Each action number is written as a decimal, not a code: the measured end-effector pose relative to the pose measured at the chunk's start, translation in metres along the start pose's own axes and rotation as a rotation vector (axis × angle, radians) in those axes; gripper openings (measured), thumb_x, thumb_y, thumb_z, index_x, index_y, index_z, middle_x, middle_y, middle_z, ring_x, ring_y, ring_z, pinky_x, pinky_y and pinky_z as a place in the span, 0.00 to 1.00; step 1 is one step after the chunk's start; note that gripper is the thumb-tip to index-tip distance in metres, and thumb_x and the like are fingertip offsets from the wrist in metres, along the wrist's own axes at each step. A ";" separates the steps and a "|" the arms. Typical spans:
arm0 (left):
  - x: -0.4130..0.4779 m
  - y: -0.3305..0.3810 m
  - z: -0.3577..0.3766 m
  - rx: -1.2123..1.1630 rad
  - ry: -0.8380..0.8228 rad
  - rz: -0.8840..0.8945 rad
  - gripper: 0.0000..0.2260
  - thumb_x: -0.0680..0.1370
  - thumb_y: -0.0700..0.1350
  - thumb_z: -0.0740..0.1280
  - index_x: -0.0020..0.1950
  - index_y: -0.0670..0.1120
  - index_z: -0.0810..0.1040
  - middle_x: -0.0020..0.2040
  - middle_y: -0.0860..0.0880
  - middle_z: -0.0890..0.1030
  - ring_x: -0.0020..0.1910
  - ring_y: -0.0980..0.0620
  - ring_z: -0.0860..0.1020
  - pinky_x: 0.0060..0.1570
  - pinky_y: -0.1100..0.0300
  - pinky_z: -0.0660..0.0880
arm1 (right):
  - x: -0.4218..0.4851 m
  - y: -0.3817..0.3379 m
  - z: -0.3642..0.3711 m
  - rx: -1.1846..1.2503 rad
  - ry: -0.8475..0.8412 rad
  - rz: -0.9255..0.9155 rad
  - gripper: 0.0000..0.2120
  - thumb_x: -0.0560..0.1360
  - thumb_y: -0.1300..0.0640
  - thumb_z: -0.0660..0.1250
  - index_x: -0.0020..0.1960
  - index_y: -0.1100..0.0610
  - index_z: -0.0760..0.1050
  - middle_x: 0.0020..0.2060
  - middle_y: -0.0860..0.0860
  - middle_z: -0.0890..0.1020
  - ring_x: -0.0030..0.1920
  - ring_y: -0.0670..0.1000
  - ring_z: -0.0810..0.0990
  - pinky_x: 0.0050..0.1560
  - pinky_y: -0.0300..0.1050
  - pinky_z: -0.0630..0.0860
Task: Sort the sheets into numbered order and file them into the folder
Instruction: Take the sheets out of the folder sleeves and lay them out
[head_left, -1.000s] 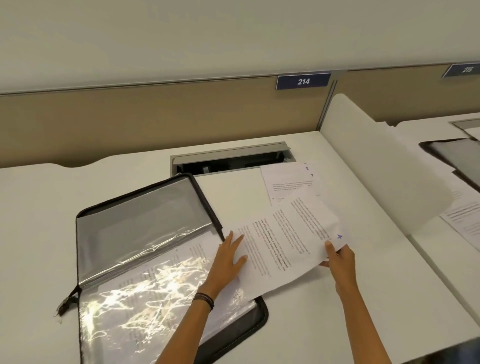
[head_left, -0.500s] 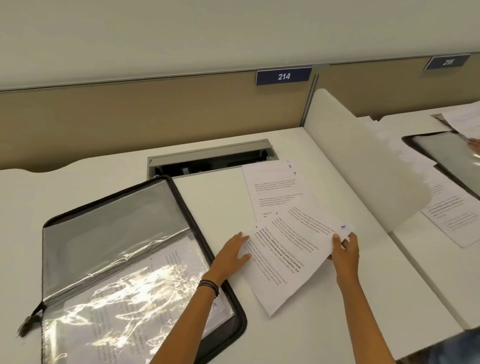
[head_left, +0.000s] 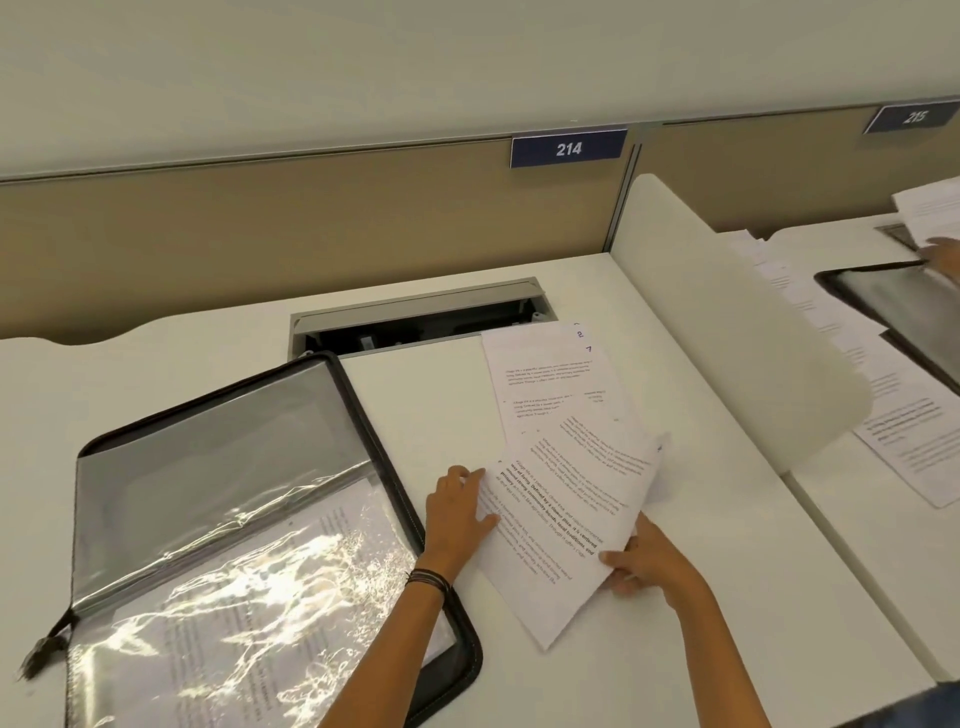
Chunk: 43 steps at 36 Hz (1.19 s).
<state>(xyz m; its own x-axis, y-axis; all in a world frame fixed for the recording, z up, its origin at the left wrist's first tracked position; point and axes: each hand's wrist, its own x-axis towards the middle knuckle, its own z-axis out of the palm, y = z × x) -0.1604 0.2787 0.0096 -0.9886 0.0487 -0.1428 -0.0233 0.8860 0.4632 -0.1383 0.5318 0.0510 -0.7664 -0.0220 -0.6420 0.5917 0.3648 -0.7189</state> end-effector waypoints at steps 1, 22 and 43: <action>0.000 0.001 -0.001 -0.019 -0.013 0.008 0.30 0.78 0.54 0.65 0.76 0.48 0.59 0.68 0.48 0.64 0.65 0.51 0.66 0.63 0.59 0.63 | 0.003 0.001 -0.002 0.016 0.051 -0.004 0.27 0.71 0.70 0.69 0.65 0.54 0.64 0.49 0.56 0.80 0.39 0.53 0.83 0.30 0.45 0.79; -0.020 0.021 0.019 -0.062 -0.240 0.244 0.30 0.80 0.55 0.60 0.78 0.46 0.54 0.78 0.48 0.41 0.77 0.48 0.40 0.72 0.58 0.37 | 0.033 -0.038 -0.028 0.044 0.562 -0.302 0.23 0.75 0.68 0.65 0.69 0.58 0.67 0.60 0.62 0.76 0.51 0.54 0.74 0.49 0.44 0.70; -0.021 0.030 0.059 0.239 -0.113 0.175 0.35 0.78 0.65 0.48 0.78 0.47 0.46 0.79 0.45 0.48 0.77 0.46 0.43 0.70 0.46 0.46 | 0.055 0.006 0.004 -0.505 0.321 -0.357 0.25 0.79 0.58 0.62 0.74 0.55 0.60 0.76 0.57 0.53 0.76 0.55 0.51 0.74 0.53 0.49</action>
<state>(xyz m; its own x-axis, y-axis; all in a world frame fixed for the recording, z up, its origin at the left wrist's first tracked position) -0.1318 0.3320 -0.0252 -0.9513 0.2489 -0.1820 0.1943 0.9422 0.2729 -0.1754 0.5293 0.0102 -0.9746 0.0269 -0.2225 0.1606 0.7761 -0.6098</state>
